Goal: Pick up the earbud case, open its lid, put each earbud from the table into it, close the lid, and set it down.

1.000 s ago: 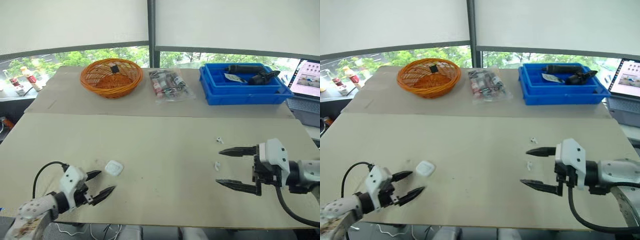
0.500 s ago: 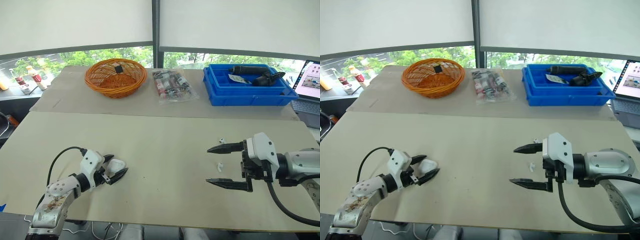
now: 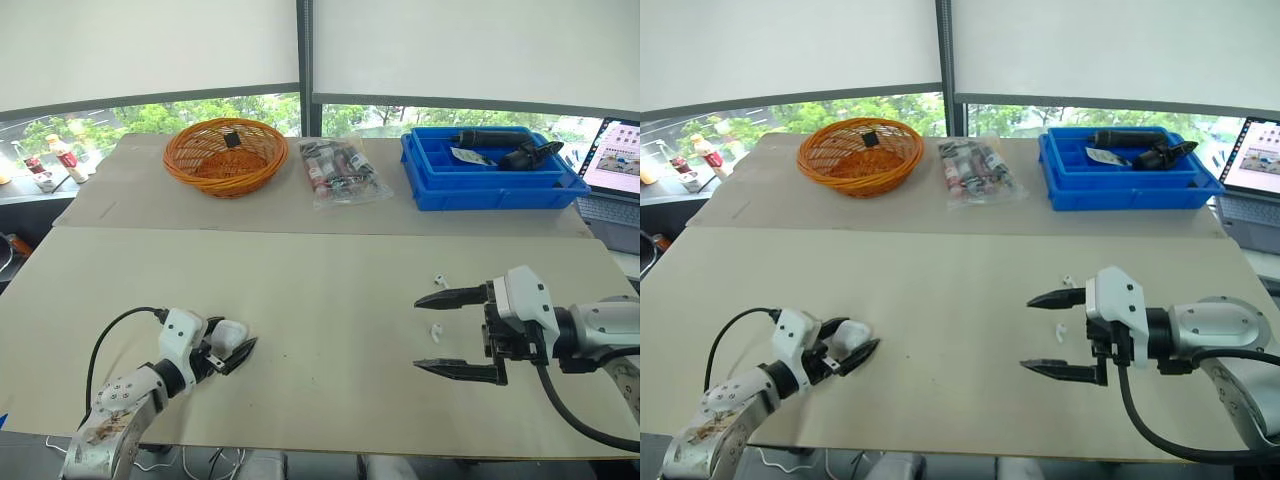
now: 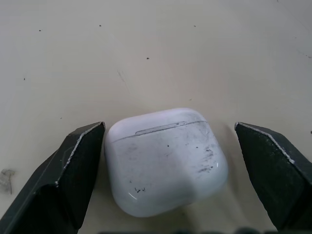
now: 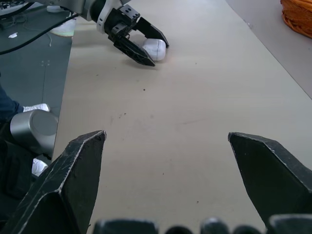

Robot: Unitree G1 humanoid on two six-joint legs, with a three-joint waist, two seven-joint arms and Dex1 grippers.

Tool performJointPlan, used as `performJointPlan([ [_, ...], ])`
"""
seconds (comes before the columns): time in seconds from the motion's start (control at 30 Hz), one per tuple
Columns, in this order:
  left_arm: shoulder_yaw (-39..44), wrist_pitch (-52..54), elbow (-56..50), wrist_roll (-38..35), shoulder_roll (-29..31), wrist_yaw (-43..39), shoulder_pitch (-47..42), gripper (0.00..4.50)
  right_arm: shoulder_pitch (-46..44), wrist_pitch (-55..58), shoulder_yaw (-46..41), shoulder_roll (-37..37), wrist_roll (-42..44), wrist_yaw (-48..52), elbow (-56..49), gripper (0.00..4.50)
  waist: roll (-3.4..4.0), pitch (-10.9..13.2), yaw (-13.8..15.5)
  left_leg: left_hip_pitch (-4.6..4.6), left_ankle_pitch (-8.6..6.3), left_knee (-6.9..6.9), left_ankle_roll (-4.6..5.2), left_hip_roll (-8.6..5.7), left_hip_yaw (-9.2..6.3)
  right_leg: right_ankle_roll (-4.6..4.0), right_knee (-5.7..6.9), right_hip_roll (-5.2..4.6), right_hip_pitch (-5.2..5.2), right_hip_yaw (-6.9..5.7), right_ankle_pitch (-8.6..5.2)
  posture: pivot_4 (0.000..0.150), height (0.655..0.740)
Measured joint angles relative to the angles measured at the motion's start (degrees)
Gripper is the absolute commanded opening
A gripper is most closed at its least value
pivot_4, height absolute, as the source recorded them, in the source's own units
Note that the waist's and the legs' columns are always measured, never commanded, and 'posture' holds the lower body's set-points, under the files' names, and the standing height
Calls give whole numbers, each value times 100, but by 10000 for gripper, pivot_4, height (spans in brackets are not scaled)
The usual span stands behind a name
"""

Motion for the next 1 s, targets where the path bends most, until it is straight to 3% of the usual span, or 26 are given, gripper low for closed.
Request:
performJointPlan([
  [0.27, -68, 461, -295, 15, -37, 401, -1, 45000, -363, 0, 221, 0, -2, 115, 147, 44411, 3, -2, 5, 1, 0, 0, 0, 0, 0, 0, -1, 0, 1, 0, 0, 1500, 7136],
  [0.47, 12, 1004, -579, -66, 93, 550, 47, 26998, -547, 0, 334, 11, -3, 117, 208, 45000, 7, -4, -42, 2, 0, -3, 0, 0, 1, 0, -2, 0, 1, 1, 0, 1500, 7136],
  [0.77, 9, 932, -593, -46, 152, 402, 38, 27006, -611, 1, 409, 66, -3, 10, 207, 45000, 9, -5, -97, 2, 0, -5, 0, -1, 1, 0, -2, 0, 1, 1, 0, 1500, 7136],
  [1.0, -1198, -325, 262, -13, 76, -1121, -931, 27006, -639, 639, 471, 360, 20, -925, -97, 45000, -2, 1, 65, -26, 2, 2, -4, -5, -4, 0, -6, -3, -16, -7, 1, 1500, 7136],
])
